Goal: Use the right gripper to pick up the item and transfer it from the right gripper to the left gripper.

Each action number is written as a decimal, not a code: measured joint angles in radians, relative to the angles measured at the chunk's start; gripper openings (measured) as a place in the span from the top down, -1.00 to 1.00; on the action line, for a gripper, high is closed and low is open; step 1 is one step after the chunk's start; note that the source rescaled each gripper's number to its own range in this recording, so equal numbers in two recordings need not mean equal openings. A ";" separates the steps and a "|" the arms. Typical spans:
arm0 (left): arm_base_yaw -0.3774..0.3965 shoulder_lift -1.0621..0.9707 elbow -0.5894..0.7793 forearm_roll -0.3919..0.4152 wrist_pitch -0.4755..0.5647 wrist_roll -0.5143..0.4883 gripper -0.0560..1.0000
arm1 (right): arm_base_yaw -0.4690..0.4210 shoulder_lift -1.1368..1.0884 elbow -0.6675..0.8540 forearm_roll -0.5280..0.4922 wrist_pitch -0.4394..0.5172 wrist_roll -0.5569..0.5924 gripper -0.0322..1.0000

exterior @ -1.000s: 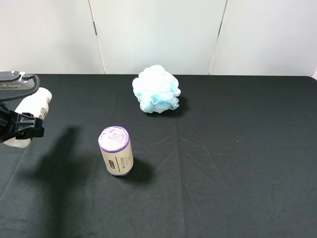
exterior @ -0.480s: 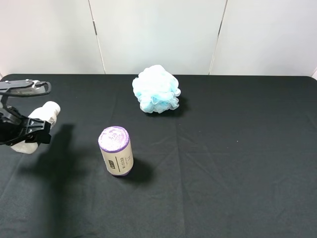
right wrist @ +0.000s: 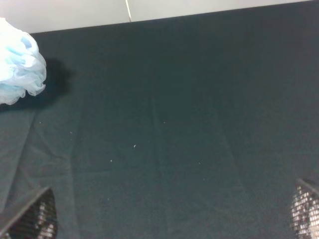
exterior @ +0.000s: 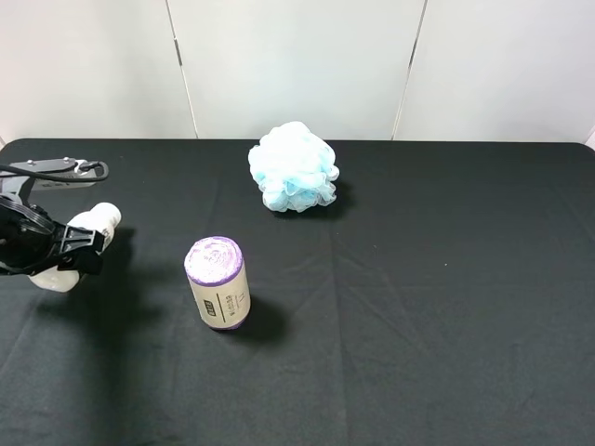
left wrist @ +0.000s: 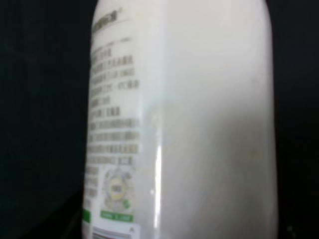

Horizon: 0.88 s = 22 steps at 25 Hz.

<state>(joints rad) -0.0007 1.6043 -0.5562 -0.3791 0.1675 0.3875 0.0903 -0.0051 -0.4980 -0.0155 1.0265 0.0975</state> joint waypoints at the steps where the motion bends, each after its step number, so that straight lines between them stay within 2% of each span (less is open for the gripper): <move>1: 0.000 0.000 0.000 0.000 -0.005 0.000 0.83 | 0.000 0.000 0.000 0.000 0.000 0.000 -1.00; 10: 0.000 0.000 0.000 0.000 -0.018 -0.003 0.83 | 0.000 0.000 0.000 0.000 0.000 0.000 -1.00; 11: 0.000 0.000 0.000 0.000 -0.018 -0.003 0.77 | 0.000 0.000 0.000 0.000 0.000 0.000 -1.00; 12: 0.000 0.000 -0.001 0.000 -0.023 -0.003 0.51 | 0.000 0.000 0.000 0.000 0.000 0.000 -1.00; 14: 0.000 -0.001 -0.004 -0.002 -0.030 -0.004 -0.29 | 0.000 0.000 0.000 0.000 0.000 0.000 -1.00; 16: 0.000 -0.001 -0.004 -0.003 -0.031 -0.004 -0.69 | 0.000 0.000 0.000 0.000 0.000 0.000 -1.00; 19: 0.000 -0.001 -0.004 -0.003 -0.032 -0.004 -0.91 | 0.000 0.000 0.000 0.000 0.000 0.000 -1.00; 22: 0.000 -0.001 -0.004 -0.003 -0.032 -0.004 -0.97 | 0.000 0.000 0.000 0.000 0.000 0.000 -1.00</move>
<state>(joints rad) -0.0007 1.6034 -0.5605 -0.3824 0.1359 0.3834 0.0903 -0.0051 -0.4980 -0.0155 1.0265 0.0975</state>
